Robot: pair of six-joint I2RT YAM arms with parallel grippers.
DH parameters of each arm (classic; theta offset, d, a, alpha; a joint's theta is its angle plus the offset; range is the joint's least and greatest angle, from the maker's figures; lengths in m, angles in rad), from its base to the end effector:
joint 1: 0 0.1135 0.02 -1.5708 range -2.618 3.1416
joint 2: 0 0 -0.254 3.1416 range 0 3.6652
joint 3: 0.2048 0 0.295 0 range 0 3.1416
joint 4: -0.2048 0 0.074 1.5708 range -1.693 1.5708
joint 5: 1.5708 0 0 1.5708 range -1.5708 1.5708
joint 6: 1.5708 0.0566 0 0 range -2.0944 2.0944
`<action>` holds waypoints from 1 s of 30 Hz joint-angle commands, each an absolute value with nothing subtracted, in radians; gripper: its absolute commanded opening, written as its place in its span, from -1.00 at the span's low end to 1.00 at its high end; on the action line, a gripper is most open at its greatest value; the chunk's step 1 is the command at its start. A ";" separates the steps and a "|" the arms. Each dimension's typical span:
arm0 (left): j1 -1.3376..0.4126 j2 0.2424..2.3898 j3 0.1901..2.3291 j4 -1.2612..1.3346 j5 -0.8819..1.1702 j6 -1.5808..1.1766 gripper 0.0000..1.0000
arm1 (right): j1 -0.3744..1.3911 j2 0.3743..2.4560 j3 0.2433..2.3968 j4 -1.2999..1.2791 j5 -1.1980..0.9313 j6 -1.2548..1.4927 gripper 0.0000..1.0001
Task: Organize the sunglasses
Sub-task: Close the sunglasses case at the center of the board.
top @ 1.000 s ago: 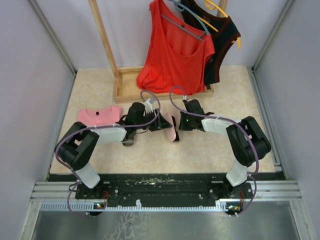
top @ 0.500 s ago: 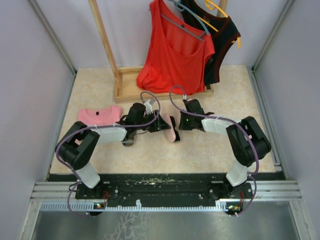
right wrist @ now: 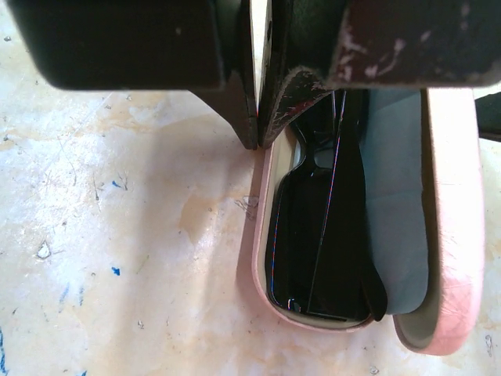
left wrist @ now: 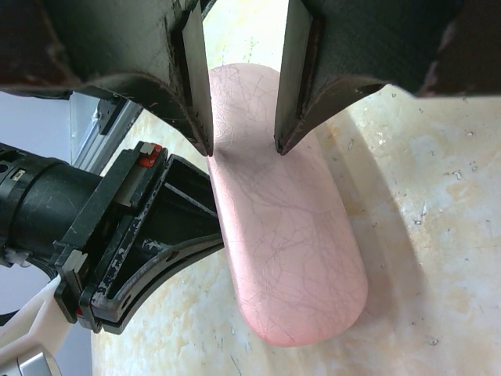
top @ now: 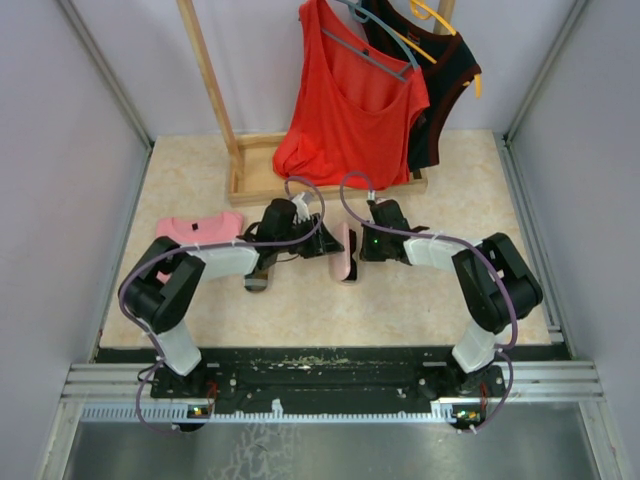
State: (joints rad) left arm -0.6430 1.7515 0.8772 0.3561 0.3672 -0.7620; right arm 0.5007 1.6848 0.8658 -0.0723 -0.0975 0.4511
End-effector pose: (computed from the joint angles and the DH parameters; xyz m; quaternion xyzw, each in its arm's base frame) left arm 0.3137 -0.2604 0.1175 0.0410 0.8541 -0.4396 0.2750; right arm 0.3236 0.1833 0.0945 -0.0396 0.9410 0.1933 0.2748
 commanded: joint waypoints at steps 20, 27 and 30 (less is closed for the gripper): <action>-0.685 1.847 0.931 0.226 0.305 -0.700 -0.16 | 0.541 1.673 0.874 -0.004 -0.154 0.490 -0.86; -0.684 1.644 0.930 0.114 0.171 -0.600 -0.08 | 0.540 1.547 0.869 -0.075 -0.035 0.445 -0.86; -0.684 1.546 0.922 0.066 0.085 -0.553 -0.03 | 0.540 1.465 0.852 -0.087 0.024 0.426 -0.80</action>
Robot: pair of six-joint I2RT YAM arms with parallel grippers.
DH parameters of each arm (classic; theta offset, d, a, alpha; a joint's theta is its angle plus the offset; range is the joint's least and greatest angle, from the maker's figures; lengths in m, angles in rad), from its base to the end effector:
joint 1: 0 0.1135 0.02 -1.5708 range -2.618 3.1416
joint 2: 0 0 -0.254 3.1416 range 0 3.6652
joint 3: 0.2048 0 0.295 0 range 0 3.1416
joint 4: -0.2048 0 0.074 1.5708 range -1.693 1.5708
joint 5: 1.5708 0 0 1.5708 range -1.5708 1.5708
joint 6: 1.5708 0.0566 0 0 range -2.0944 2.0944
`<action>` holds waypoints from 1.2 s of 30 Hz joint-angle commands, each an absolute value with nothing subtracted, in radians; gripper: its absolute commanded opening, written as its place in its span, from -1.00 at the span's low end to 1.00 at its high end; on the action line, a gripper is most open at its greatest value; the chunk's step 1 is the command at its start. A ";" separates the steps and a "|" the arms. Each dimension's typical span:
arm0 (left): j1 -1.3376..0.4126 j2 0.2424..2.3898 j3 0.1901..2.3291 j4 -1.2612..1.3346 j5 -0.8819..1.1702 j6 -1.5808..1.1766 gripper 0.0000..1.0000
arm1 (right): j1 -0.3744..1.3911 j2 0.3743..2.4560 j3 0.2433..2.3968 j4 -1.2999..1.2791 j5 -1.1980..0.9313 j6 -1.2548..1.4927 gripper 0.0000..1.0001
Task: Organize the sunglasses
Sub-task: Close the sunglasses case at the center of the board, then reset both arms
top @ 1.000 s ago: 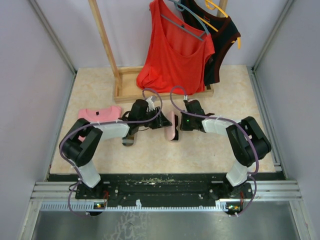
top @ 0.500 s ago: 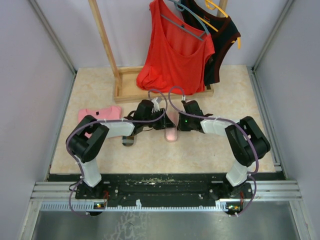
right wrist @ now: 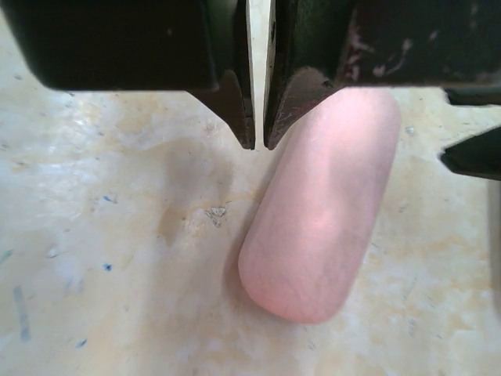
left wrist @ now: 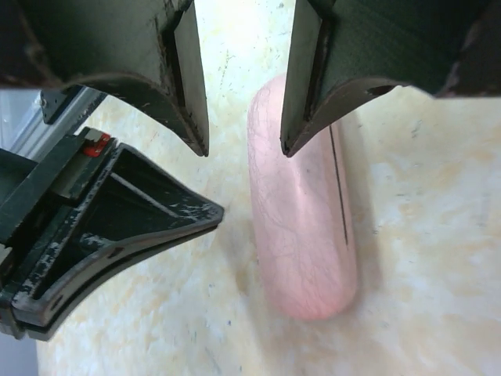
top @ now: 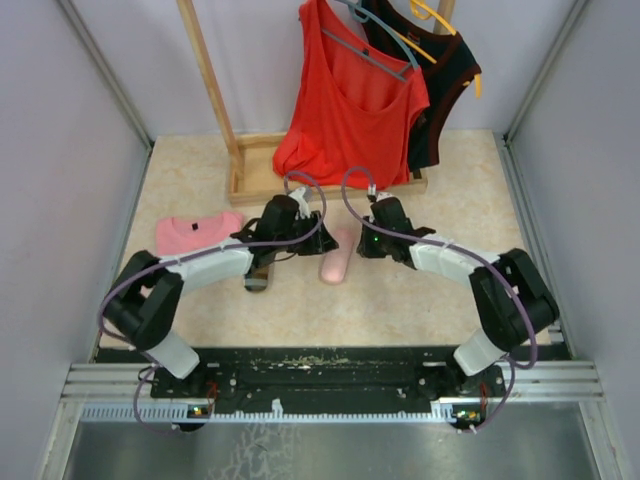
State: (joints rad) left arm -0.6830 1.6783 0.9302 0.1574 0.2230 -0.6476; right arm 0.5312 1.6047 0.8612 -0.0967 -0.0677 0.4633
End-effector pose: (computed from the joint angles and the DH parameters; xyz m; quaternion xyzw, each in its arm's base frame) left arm 0.3079 -0.2666 0.1416 0.0679 0.8758 -0.3660 0.3074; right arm 0.3161 0.1902 0.1188 -0.0438 0.9325 0.1981 0.2987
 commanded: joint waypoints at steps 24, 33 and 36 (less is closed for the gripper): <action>-0.684 0.674 0.720 -0.280 -0.307 -0.353 1.00 | 0.540 0.417 0.659 -0.241 0.164 0.269 0.65; -0.684 0.486 0.681 -0.467 -0.407 -0.465 1.00 | 0.541 0.161 0.578 -0.339 0.276 0.271 0.78; -0.684 0.459 0.678 -0.501 -0.433 -0.480 1.00 | 0.540 0.139 0.559 -0.361 0.272 0.281 0.79</action>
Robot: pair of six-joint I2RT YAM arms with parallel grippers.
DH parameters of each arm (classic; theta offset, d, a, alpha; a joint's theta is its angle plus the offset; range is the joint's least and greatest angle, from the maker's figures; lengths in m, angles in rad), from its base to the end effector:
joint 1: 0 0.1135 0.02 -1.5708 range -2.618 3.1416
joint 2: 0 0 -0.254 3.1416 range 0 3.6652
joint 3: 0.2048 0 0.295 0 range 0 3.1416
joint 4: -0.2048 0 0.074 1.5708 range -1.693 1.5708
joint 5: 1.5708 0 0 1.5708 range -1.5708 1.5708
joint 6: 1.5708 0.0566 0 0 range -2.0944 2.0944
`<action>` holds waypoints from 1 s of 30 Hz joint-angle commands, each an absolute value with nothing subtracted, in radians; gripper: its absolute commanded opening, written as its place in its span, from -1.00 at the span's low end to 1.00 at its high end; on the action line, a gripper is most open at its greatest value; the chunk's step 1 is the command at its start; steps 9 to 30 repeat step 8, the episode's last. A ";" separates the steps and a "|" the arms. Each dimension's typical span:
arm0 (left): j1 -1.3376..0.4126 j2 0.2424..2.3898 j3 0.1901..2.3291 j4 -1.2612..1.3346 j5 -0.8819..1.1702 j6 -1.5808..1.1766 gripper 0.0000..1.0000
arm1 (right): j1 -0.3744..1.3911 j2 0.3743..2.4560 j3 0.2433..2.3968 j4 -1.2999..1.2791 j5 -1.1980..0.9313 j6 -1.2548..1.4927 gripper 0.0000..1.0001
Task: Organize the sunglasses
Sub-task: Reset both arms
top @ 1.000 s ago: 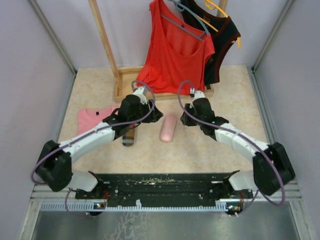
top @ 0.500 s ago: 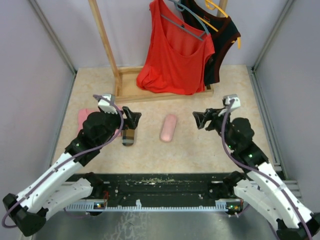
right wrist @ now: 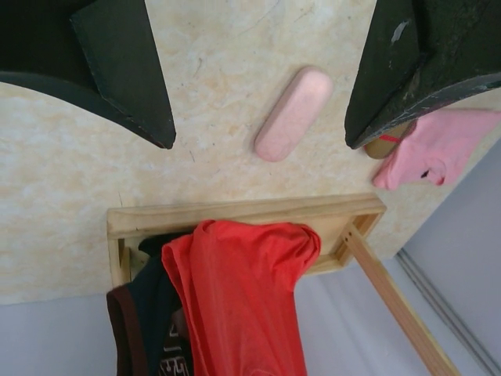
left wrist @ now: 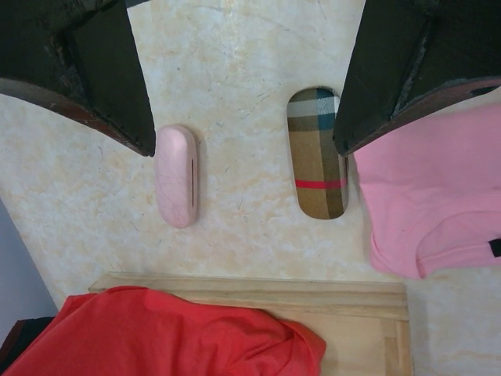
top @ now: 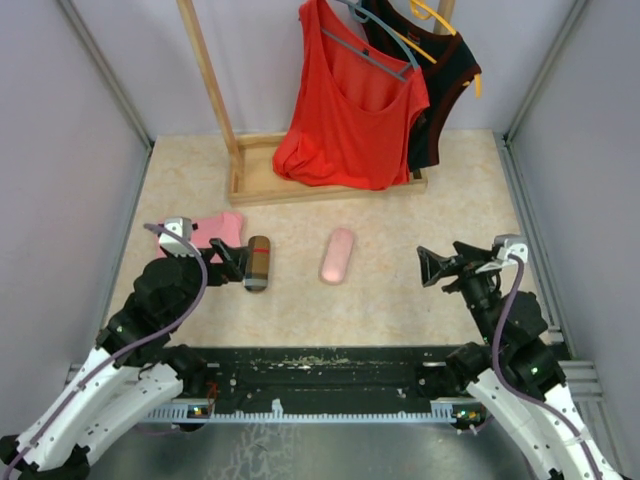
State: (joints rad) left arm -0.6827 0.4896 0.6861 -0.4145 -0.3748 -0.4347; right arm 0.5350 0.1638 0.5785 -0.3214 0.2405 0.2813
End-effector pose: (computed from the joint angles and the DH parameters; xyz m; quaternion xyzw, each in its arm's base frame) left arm 0.1613 -0.1045 0.3208 -0.0210 0.7747 -0.2028 0.5985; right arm 0.1256 0.0588 0.3382 0.0034 0.6743 0.2172 0.7057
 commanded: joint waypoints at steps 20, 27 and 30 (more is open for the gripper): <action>-0.684 0.428 0.678 -0.545 -0.451 -0.481 1.00 | 0.540 0.128 0.549 -0.380 0.279 0.285 0.82; -0.684 0.428 0.678 -0.545 -0.451 -0.481 1.00 | 0.540 0.128 0.549 -0.380 0.279 0.285 0.82; -0.684 0.428 0.678 -0.545 -0.451 -0.481 1.00 | 0.540 0.128 0.549 -0.380 0.279 0.285 0.82</action>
